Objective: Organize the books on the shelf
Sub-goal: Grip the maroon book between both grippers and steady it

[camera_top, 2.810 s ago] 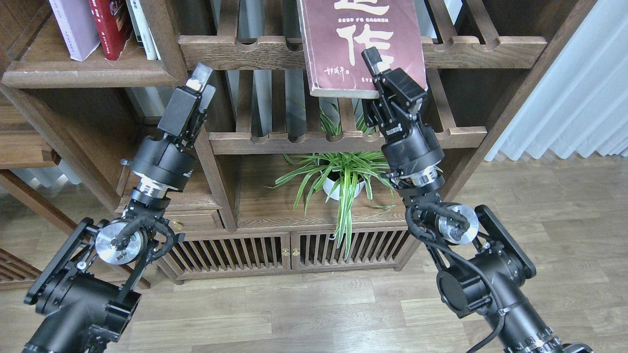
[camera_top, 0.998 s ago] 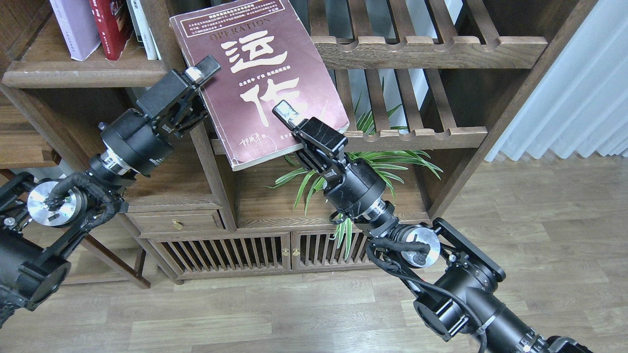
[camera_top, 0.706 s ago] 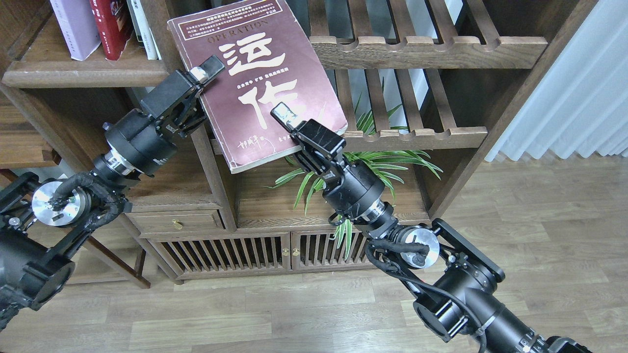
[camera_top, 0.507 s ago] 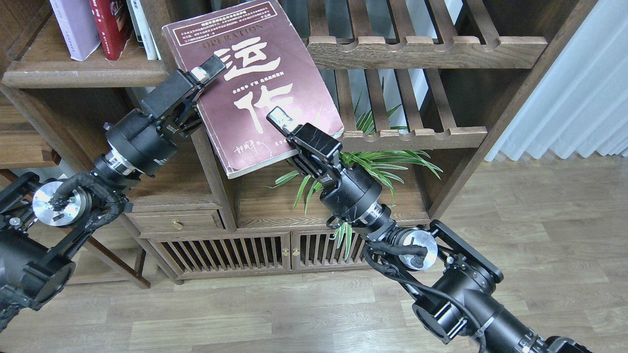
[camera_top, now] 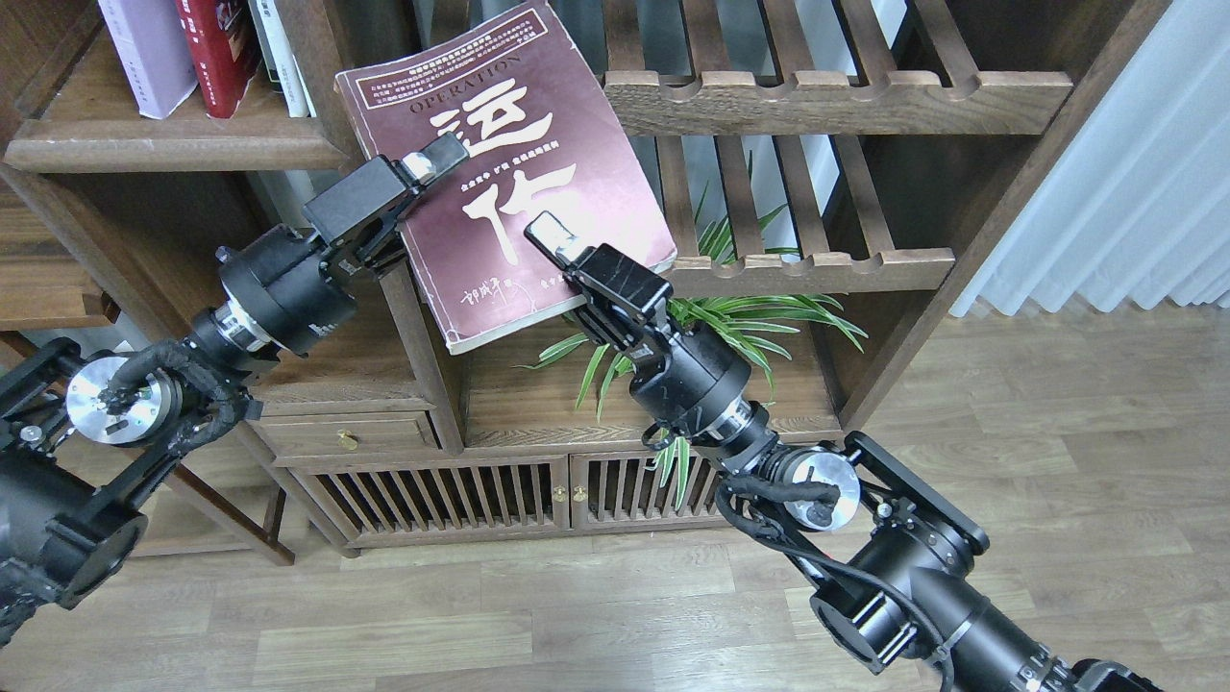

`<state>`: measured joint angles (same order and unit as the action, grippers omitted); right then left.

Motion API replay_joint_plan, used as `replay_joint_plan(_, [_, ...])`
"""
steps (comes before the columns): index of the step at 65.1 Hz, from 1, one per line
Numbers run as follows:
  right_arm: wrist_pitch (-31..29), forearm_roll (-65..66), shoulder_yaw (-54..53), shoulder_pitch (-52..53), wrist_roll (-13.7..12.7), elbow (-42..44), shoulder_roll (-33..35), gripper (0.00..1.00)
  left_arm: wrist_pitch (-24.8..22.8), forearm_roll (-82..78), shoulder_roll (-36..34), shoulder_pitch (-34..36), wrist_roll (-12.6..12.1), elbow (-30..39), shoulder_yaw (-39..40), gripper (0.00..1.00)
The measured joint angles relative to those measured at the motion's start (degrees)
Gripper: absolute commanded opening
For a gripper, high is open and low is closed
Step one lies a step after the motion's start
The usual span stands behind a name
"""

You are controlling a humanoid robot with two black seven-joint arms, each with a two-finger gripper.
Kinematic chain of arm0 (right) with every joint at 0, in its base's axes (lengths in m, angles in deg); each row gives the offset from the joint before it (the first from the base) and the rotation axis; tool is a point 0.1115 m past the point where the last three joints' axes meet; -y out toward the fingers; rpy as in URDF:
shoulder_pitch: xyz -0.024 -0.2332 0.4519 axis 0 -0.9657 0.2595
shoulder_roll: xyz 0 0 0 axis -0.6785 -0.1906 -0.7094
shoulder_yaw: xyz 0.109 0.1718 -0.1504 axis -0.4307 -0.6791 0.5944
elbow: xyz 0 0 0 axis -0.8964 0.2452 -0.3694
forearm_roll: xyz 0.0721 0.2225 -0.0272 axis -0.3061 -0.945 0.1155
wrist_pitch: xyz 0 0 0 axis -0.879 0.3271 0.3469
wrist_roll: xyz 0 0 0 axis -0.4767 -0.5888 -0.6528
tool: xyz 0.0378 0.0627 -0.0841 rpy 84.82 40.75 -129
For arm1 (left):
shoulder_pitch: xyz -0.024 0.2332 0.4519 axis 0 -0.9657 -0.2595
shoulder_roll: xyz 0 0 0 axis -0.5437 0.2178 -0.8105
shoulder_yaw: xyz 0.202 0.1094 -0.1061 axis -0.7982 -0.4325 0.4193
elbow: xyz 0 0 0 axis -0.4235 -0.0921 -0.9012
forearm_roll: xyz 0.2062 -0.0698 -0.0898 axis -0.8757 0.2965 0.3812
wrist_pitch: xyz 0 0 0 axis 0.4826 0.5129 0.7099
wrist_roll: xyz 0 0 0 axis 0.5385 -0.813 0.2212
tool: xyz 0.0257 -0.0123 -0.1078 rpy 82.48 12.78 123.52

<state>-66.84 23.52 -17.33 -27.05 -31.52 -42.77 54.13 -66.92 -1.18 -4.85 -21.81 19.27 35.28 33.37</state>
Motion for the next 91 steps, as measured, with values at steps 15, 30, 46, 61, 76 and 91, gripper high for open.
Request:
replay_joint_plan(15, [0.0,0.13,0.23,0.05,0.0,0.0,0.0,0.05,0.0,0.01,0.04,0.24,-0.76,0.0,0.01,0.45])
replay_joint_plan(30, [0.0,0.13,0.23,0.09,0.0,-0.06,0.0,0.05,0.01,0.0,0.18,0.25,-1.88,0.01,0.13,0.17])
replay_joint_plan(46, [0.02,0.95,0.23,0.08,0.0,-0.08,-0.01,0.05,0.01,0.0,0.76,0.3,-1.94,0.02,0.58,0.05])
replay_joint_plan(61, [0.02,1.26,0.23,0.01,0.0,-0.08,-0.01,0.05,0.01,-0.2,0.99,0.65,-1.94,0.02,0.59,0.04])
replay_joint_plan(76, [0.02,1.4,0.23,0.0,0.0,-0.09,-0.01,0.06,0.01,-0.23,0.68,0.68,-1.94,0.03,0.7,0.04])
replay_joint_plan(91, [0.02,1.66,0.23,-0.02,-0.01,-0.1,-0.03,0.37,-0.02,-0.23,0.53,0.2,-1.88,0.03,0.73,0.04])
